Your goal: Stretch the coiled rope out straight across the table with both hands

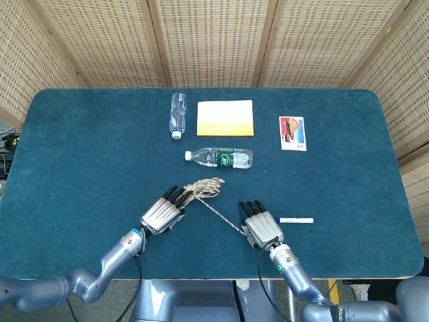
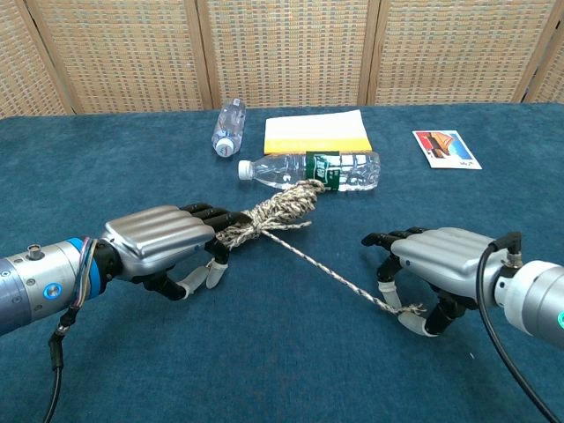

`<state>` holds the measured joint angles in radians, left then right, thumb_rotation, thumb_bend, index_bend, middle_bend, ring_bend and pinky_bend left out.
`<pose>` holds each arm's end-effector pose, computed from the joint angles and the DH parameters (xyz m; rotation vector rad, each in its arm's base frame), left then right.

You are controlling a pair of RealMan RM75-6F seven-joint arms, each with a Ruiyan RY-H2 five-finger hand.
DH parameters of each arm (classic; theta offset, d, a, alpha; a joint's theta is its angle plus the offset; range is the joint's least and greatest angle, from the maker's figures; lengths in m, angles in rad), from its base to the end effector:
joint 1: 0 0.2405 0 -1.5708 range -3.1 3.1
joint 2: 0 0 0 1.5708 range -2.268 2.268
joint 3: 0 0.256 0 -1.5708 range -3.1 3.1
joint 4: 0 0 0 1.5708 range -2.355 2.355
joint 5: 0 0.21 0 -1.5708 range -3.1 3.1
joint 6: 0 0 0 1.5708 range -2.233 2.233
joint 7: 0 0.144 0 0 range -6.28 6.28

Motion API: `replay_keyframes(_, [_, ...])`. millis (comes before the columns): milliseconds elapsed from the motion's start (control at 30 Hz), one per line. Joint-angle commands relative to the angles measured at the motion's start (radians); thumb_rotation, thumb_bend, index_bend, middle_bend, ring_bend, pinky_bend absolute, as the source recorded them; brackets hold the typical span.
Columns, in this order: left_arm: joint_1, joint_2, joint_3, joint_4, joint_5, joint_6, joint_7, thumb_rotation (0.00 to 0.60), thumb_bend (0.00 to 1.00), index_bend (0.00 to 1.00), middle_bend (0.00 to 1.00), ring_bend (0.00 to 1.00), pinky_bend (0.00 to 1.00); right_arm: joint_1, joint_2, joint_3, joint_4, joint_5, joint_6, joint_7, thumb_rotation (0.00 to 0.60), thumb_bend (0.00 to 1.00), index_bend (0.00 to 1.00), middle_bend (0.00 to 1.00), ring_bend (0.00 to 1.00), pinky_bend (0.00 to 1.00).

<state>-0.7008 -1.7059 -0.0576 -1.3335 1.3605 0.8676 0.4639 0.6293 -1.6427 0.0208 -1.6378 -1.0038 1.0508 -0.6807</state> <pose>-0.1558 0.2935 -0.0866 -2.2097 -0.6662 -0.7680 -0.1633 -0.2566 -0.0638 2.0017 -0.9683 0.6771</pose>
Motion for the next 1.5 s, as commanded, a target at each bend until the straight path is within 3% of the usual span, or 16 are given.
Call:
replay_keyframes(33, [0.000,0.008,-0.001,0.002,0.000,0.008,-0.001,0.600,0.65,0.54,0.00,0.00,0.00,0.000,0.001,0.000,0.002,-0.001,-0.001,0.002,0.600,0.42,0.58,0.00,0.00,0.00])
replay_keyframes(667, [0.028,0.081,-0.006,0.024,-0.014,0.081,-0.035,0.600,0.65,0.52,0.00,0.00,0.00,-0.010,0.011,-0.001,0.013,-0.011,-0.002,0.028,0.600,0.42,0.58,0.00,0.00,0.00])
replay_keyframes(967, [0.064,0.089,-0.054,-0.053,-0.112,0.130,-0.040,0.600,0.23,0.47,0.00,0.00,0.00,-0.009,0.009,0.002,0.011,-0.012,-0.004,0.029,0.600,0.42,0.58,0.00,0.00,0.00])
replay_keyframes(1067, [0.066,0.081,-0.067,-0.087,-0.163,0.122,-0.028,0.600,0.18,0.47,0.00,0.00,0.00,-0.008,0.008,0.002,0.011,-0.011,-0.004,0.026,0.600,0.42,0.59,0.00,0.00,0.00])
replay_keyframes(1500, [0.042,0.056,-0.094,-0.169,-0.317,0.102,0.051,0.600,0.41,0.49,0.00,0.00,0.00,-0.010,0.015,0.003,0.007,-0.008,-0.002,0.024,0.600,0.42,0.59,0.00,0.00,0.00])
